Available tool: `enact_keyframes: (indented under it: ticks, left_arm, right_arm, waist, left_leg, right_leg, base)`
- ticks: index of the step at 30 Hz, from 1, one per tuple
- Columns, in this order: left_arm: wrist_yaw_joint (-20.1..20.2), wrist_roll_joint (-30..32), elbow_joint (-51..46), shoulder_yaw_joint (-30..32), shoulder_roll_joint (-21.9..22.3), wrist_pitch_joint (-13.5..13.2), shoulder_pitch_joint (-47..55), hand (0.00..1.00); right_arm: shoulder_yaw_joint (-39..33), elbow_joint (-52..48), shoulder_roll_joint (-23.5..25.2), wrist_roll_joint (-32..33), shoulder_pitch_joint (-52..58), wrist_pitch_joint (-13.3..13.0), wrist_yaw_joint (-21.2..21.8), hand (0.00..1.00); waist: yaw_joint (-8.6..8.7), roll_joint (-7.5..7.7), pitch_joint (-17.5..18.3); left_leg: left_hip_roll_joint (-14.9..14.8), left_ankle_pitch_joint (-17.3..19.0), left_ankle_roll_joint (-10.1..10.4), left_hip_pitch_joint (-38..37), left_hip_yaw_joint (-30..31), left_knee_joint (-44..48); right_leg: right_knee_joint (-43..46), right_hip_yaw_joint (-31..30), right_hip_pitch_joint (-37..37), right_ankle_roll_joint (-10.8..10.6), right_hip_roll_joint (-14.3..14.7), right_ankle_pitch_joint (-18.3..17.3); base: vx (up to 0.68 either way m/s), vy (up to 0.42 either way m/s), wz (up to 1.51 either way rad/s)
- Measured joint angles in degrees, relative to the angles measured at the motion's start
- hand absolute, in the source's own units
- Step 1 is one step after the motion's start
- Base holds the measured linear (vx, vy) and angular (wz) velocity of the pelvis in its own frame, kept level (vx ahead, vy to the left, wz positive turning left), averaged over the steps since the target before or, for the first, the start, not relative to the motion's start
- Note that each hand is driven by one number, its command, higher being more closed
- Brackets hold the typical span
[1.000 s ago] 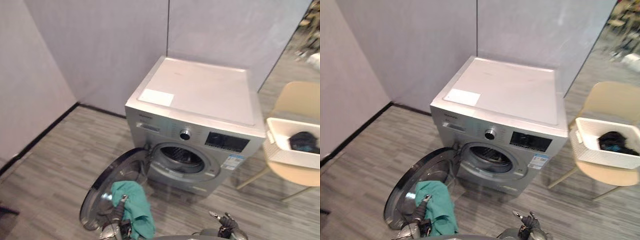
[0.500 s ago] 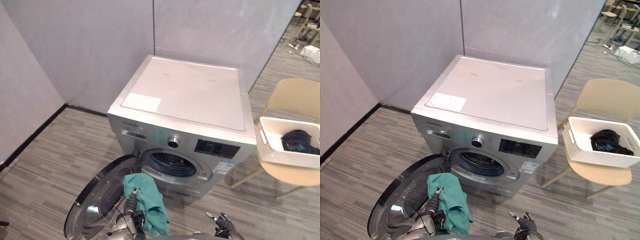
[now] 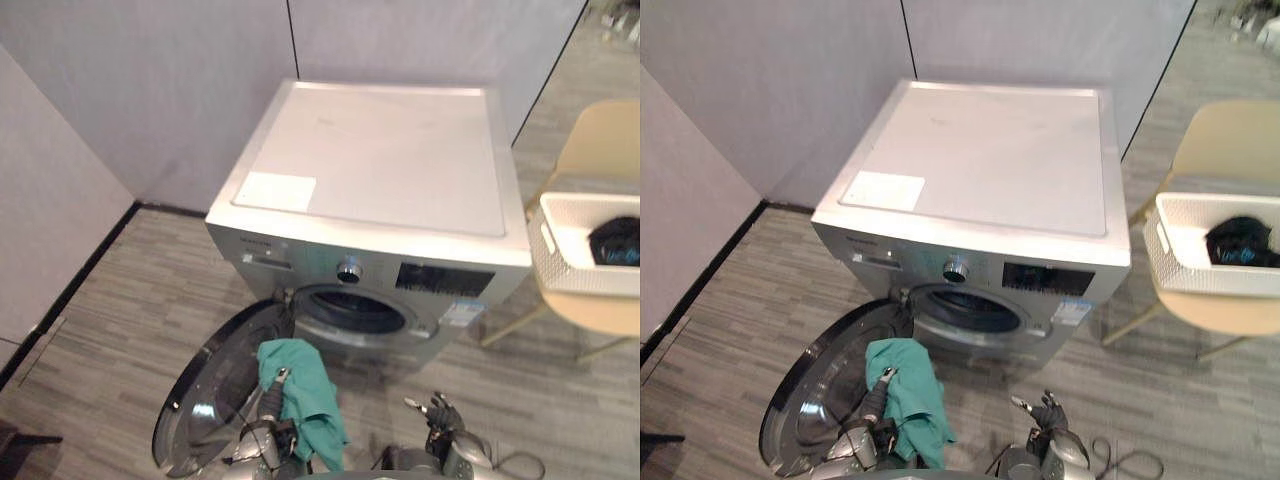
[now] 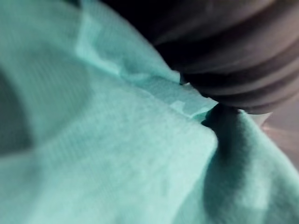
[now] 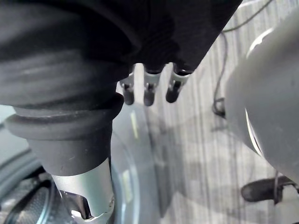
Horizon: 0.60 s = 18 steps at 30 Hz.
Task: Pick up the laundry basket with both hands and put the clothes into the washing machine.
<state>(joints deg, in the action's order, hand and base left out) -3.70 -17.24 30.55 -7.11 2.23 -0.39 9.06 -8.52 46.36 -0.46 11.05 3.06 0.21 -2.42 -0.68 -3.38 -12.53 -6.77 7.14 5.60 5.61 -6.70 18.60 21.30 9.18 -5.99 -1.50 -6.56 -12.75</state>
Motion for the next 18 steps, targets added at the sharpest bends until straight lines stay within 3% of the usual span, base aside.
enact_keyframes:
  ticks: [3, 5, 9, 12, 16, 18]
  left_arm:
    - [-0.14, -0.23, -2.80, -1.58, 0.29, -0.08, -3.01, 1.00]
    - [-0.35, -0.70, -4.31, -2.75, 0.58, -0.32, -6.90, 1.00]
    - [-1.86, -0.66, -4.43, -6.95, -0.09, -0.23, -13.49, 1.00]
    - [-2.92, -0.57, -4.76, -10.45, 0.47, -0.16, -19.34, 1.00]
    - [-5.35, -0.32, -2.97, -10.56, 1.94, -0.14, -29.65, 1.00]
    - [-6.91, -0.10, -2.67, -7.50, 2.05, -0.06, -34.66, 1.00]
  right_arm:
    - [1.99, -2.56, 0.01, -0.12, -1.68, -0.11, -0.16, 0.00]
    - [5.28, -4.50, -0.47, -0.11, -3.57, -0.21, -0.39, 0.00]
    - [9.45, -9.55, -0.55, 0.11, -5.93, -0.50, -1.50, 0.00]
    - [10.29, -13.23, -0.59, 0.28, -7.71, -1.52, -2.91, 0.00]
    - [10.77, -16.48, -0.56, 1.82, -11.18, -2.07, -5.09, 0.00]
    - [10.76, -18.65, -0.54, 2.38, -13.07, -2.29, -5.39, 0.00]
  waist:
    - [0.33, 0.16, -3.69]
    - [0.73, 0.92, -6.89]
    - [0.94, 3.05, -10.24]
    - [1.21, 3.46, -12.53]
    - [0.43, 4.07, -14.69]
    - [0.00, 4.15, -16.61]
  left_leg:
    - [0.01, 2.00, -1.83, 5.18, -0.67, 4.44]
    - [-1.38, 6.37, -1.94, 11.94, -0.92, 12.02]
    - [-3.11, 8.98, -2.34, 22.80, -1.08, 21.25]
    - [-4.30, 10.46, -3.16, 30.41, -0.11, 27.83]
    - [-5.58, 12.79, -4.00, 40.72, 0.59, 36.78]
    - [-6.75, 13.59, -4.02, 44.86, 0.85, 40.58]
  right_leg:
    - [6.74, -0.48, -6.41, -0.22, -1.11, -2.00]
    - [13.90, -1.05, -12.88, -0.80, -0.98, -4.50]
    - [20.95, -2.83, -23.63, -0.61, -0.31, -4.82]
    - [25.69, -3.25, -30.48, -0.37, 0.02, -5.07]
    - [33.49, -4.43, -40.68, 0.48, 0.55, -6.05]
    - [36.24, -4.85, -44.73, 0.42, 1.38, -6.25]
  base:
    - [-0.27, 0.031, 0.06]
    - [-0.28, 0.011, -0.02]
    - [-0.24, 0.019, -0.21]
    - [-0.16, 0.034, -0.08]
    - [-0.10, 0.030, -0.15]
    - [-0.09, 0.014, -0.22]
